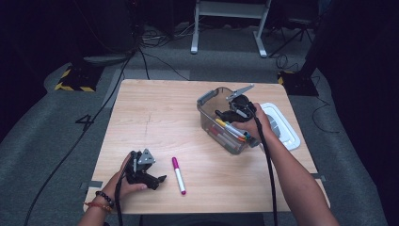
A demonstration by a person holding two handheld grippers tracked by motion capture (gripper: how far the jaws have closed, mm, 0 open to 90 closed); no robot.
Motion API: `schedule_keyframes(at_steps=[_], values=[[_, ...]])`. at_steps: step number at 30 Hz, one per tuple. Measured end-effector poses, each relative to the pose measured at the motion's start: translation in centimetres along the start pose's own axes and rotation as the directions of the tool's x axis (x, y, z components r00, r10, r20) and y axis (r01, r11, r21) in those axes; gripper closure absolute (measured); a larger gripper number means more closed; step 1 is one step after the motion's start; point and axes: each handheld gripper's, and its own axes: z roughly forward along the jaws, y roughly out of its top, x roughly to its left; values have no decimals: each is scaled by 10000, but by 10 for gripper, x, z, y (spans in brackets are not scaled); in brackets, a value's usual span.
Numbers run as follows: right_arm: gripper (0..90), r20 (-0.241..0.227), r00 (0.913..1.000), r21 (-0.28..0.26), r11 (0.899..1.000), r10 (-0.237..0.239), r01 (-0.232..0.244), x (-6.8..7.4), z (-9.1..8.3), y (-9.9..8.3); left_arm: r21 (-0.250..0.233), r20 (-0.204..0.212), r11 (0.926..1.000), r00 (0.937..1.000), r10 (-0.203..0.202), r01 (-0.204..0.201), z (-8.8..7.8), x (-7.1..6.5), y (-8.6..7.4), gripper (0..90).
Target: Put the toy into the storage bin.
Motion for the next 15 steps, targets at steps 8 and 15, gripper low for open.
schedule_keyframes(at_steps=[8,15], values=[[743,-106,9999,858,9963,24,-15,3,11,-1,-1,-2,10000,10000,1,-1,0,0,0,2],[705,-174,9998,1661,9861,-31,60,6,20,3,0,1,10000,10000,1,-1,0,0,0,2]])
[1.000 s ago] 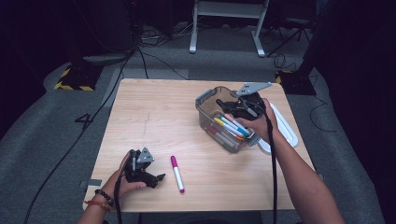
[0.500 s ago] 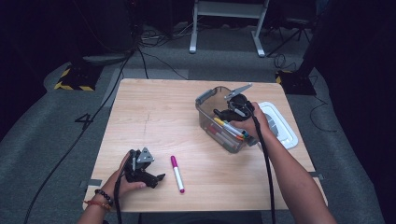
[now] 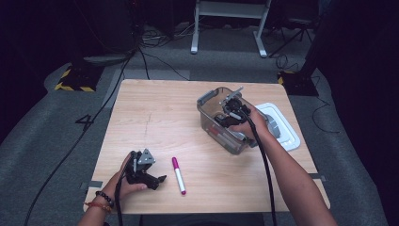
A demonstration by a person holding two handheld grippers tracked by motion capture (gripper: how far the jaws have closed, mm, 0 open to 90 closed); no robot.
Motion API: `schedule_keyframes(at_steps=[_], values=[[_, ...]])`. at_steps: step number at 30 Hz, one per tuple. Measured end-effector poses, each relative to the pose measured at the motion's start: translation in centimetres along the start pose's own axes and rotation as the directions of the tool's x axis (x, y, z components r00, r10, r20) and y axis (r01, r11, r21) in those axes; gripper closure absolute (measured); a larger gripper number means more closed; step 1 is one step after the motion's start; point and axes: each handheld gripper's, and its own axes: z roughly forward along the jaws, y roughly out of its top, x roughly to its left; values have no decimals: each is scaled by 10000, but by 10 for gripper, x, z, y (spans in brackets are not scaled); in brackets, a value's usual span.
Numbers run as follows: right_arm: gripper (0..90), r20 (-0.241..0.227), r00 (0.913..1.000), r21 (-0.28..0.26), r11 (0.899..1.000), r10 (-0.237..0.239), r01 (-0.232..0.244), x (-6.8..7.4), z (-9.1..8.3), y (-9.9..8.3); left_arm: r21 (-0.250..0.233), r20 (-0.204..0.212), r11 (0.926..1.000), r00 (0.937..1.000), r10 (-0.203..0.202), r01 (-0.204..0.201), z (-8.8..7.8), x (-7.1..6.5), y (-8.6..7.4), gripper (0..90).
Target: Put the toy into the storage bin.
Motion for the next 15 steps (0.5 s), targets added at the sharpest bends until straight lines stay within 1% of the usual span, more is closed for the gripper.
schedule_keyframes(at_steps=[2,5,6,7,8,10,12,13,14,15], values=[[647,106,9999,-2,9999,113,-113,-1,0,0,1,0,10000,10000,3,-3,0,0,0,2],[600,19,9993,-241,9990,372,-371,-4,-2,-2,0,-2,10000,10000,2,-2,0,0,0,2],[561,195,9986,-367,9981,493,-486,-5,-4,-2,-2,-1,10000,10000,-1,1,0,0,0,2],[545,289,9980,-500,9972,568,-553,-5,-6,-3,0,-2,10000,10000,2,-2,0,0,0,2],[533,281,9978,-618,9964,596,-578,-6,-8,-4,0,-3,10000,10000,-1,1,0,0,0,2],[478,463,9975,-1074,9930,539,-486,-6,-15,-9,-3,-21,10000,10000,-2,2,0,0,0,3],[452,496,9979,-1510,9880,416,-337,-4,-22,-16,-4,-26,10000,10000,-4,4,0,0,0,3],[434,640,9969,-1677,9853,451,-338,-3,-26,-19,-2,-18,10000,10000,-5,5,0,0,0,3],[422,742,9965,-1868,9821,376,-231,-3,-30,-23,-3,-12,10000,10000,-1,1,0,0,0,3],[419,727,9967,-1992,9797,364,-212,-2,-33,-26,-1,4,10000,10000,6,-6,0,0,0,2]])
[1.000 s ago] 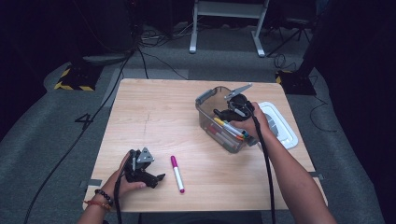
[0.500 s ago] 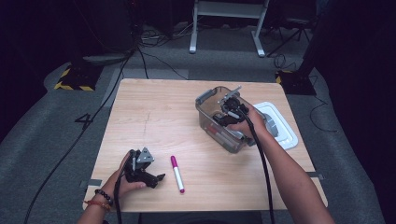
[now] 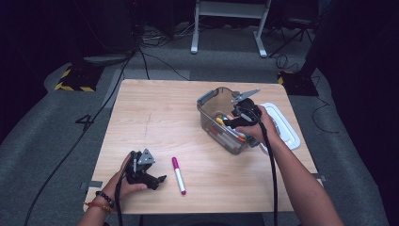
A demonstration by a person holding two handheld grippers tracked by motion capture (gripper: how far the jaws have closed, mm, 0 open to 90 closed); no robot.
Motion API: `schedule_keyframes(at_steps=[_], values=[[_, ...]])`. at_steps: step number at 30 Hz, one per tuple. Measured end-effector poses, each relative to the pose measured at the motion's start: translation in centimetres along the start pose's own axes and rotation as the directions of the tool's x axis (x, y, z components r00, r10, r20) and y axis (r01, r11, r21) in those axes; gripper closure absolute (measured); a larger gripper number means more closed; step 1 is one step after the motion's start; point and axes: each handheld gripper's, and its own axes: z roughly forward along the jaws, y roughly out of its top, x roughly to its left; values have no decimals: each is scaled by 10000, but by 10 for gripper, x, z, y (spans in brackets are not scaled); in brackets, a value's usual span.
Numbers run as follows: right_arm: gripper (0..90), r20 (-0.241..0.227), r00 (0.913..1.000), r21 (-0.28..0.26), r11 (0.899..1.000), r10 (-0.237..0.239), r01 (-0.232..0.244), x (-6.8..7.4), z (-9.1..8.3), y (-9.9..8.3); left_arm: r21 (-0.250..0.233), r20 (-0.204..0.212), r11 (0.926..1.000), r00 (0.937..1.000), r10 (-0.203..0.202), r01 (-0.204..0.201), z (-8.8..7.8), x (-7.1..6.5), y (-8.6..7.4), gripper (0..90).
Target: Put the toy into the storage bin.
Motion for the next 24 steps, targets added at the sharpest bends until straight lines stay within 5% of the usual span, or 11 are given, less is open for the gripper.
schedule_keyframes(at_steps=[6,16,24], values=[[374,-46,9996,-958,9950,-295,289,6,-26,-16,14,4,10000,10000,75,-75,0,1,0,1],[345,-300,9957,-2465,9660,-879,779,35,-65,-51,13,24,10000,10000,95,-95,0,1,1,1],[333,-767,9893,-3087,9464,-1244,950,62,-74,-74,14,56,9999,9999,100,-100,1,1,1,1]])
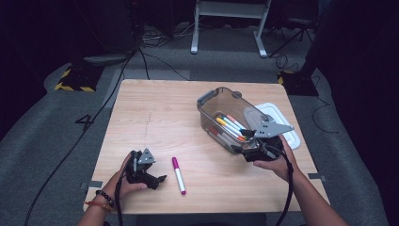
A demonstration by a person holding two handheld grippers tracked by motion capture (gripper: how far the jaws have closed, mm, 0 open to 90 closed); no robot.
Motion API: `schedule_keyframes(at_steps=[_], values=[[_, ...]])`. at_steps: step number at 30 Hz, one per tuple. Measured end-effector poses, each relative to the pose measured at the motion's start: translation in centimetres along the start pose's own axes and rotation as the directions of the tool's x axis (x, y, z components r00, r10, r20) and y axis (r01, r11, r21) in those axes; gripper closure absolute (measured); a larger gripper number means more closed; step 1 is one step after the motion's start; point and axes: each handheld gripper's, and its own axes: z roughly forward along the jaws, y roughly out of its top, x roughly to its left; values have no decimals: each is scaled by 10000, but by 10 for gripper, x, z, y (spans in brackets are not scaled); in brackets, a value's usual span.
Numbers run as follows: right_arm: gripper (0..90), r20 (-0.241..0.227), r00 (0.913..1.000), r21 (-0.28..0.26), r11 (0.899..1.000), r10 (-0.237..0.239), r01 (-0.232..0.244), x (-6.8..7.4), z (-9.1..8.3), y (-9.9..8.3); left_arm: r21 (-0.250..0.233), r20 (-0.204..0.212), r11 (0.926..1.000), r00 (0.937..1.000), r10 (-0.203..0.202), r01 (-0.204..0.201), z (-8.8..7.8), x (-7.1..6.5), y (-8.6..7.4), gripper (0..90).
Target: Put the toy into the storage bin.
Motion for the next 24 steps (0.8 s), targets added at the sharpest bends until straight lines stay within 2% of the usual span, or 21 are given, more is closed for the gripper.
schedule_keyframes(at_steps=[5,12,17,24], values=[[326,-451,9989,-161,9998,-133,126,19,2,-5,-3,-7,10000,10000,-8,8,0,0,0,1],[320,-895,9944,84,9983,-559,568,42,18,-10,-11,-31,10000,10000,-23,23,0,0,0,2],[317,-1075,9916,411,9962,-725,773,52,44,-13,-7,-37,10000,10000,-18,18,0,0,0,2],[317,-1245,9893,672,9941,-764,852,57,77,-15,-2,-70,10000,10000,-15,15,-1,-1,0,4]])
